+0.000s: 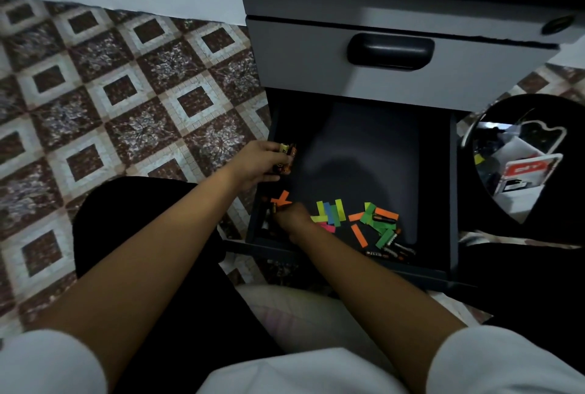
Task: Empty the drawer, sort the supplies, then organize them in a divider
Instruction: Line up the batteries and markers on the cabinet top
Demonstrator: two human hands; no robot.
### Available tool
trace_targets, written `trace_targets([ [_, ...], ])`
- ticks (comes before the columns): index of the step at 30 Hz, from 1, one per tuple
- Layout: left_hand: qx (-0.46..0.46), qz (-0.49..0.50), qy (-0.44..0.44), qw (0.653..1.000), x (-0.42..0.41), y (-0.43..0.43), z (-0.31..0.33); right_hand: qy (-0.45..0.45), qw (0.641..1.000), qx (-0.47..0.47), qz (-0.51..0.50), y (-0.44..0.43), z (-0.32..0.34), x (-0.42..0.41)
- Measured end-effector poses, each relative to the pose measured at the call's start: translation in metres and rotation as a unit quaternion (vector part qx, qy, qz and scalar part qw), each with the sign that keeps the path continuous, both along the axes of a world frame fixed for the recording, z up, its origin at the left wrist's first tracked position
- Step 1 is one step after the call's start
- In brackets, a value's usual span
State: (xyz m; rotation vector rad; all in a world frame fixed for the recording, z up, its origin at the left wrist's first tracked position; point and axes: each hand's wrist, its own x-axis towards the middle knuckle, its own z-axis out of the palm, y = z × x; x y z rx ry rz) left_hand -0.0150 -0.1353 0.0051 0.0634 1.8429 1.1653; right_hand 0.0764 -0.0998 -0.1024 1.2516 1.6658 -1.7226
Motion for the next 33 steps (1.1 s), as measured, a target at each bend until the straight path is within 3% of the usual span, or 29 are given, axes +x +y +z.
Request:
trace_targets([
  [3, 0.005, 0.003, 0.002, 1.000, 0.000, 0.000, 0.001, 0.003, 1.000, -0.009, -0.028, 0.003, 0.003, 0.002],
  [10, 0.001, 0.001, 0.052, 0.999, 0.001, 0.009, 0.013, 0.050, 0.984, -0.129, -0.108, 0.044, 0.046, 0.019],
  [14, 0.006, 0.008, 0.083, 0.997, 0.001, 0.022, 0.029, 0.081, 0.978, -0.135, -0.137, 0.081, 0.074, 0.029],
  [23, 0.112, -0.061, 0.117, 0.985, 0.009, 0.071, 0.113, 0.231, 0.958, -0.095, -0.143, 0.154, 0.175, 0.034],
  [33, 0.144, -0.123, 0.190, 0.963, -0.010, 0.115, 0.215, 0.338, 0.935, 0.085, -0.070, 0.208, 0.303, 0.031],
])
